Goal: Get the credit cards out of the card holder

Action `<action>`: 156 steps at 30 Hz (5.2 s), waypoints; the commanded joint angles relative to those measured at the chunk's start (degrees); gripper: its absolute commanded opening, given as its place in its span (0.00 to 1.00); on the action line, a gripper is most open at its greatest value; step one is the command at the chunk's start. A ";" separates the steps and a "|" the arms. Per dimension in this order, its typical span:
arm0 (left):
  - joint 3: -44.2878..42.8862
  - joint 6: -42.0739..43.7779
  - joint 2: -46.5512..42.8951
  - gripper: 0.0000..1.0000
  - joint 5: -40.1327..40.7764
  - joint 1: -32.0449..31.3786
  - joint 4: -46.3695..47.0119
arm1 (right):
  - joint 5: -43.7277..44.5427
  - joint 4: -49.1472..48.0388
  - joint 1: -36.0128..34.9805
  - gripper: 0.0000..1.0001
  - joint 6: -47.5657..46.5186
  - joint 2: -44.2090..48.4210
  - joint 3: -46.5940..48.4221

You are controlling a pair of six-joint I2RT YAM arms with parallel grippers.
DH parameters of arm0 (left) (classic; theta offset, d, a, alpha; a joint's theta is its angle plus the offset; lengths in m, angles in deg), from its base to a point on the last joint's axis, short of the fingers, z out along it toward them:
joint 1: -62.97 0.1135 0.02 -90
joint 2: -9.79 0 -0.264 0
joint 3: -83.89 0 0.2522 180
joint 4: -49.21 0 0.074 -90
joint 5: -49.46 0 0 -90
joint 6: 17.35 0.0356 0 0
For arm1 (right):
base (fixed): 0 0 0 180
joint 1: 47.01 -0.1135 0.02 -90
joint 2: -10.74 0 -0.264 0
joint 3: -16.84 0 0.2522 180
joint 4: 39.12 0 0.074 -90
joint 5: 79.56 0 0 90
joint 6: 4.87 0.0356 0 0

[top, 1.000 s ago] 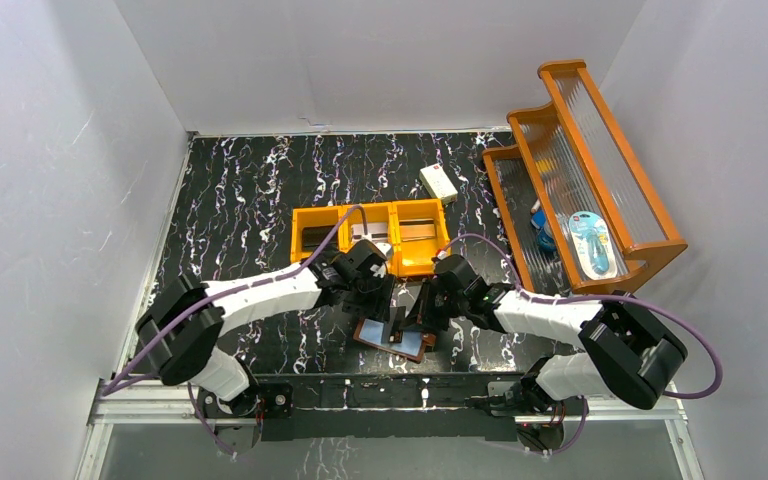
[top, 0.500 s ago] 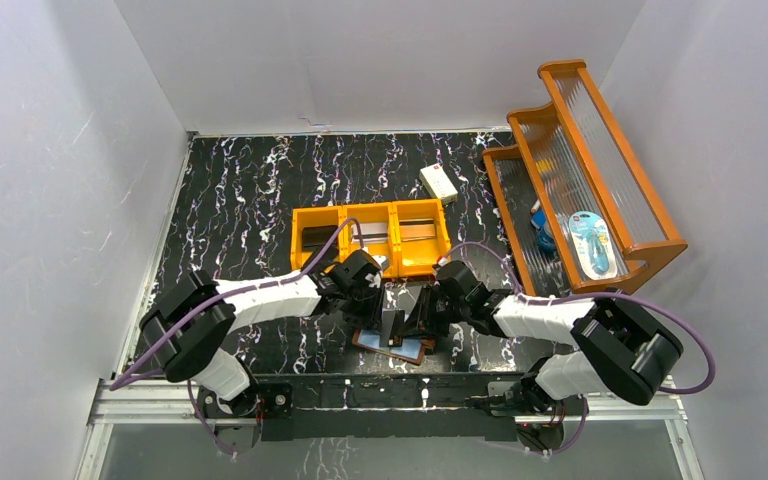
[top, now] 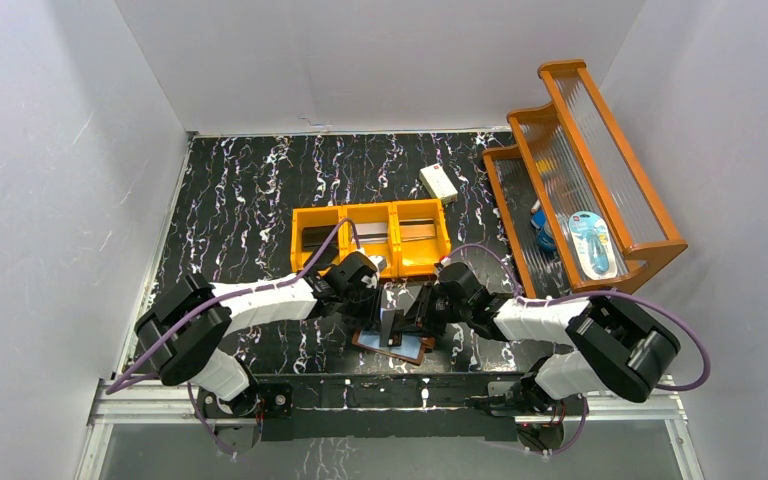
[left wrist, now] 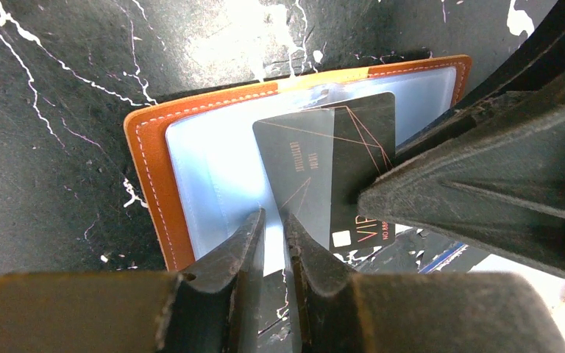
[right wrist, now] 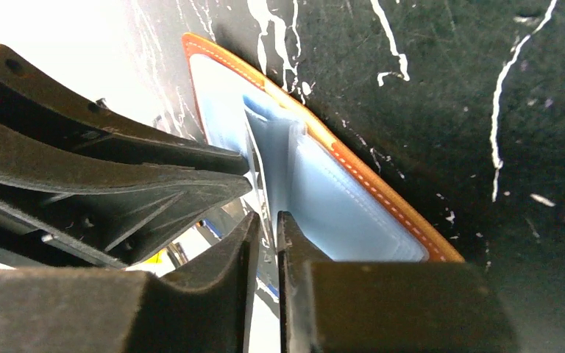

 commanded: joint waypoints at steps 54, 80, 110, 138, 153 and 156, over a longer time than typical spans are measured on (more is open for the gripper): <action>2.92 -1.44 -21.20 0.79 7.35 10.01 -16.95 | -1.32 1.26 0.13 0.06 1.59 10.44 2.80; 9.30 -8.53 -26.98 0.83 -10.65 15.65 -2.38 | -3.50 -1.32 -0.66 0.03 -1.57 2.91 4.11; 23.41 -26.57 -20.65 0.54 -36.25 20.20 43.66 | -1.11 -36.32 -0.66 0.01 6.87 16.30 -11.40; 20.01 -29.62 -20.82 0.00 -44.92 20.19 54.00 | -7.16 -46.40 -0.66 0.08 8.88 12.04 -12.27; 14.24 -15.28 -25.52 0.00 -39.01 20.22 30.16 | -0.01 -28.96 -0.57 0.51 6.22 22.35 -12.60; 11.27 -9.43 -26.64 0.00 -34.33 20.22 20.24 | -0.06 -25.36 -0.57 0.50 5.26 22.90 -11.13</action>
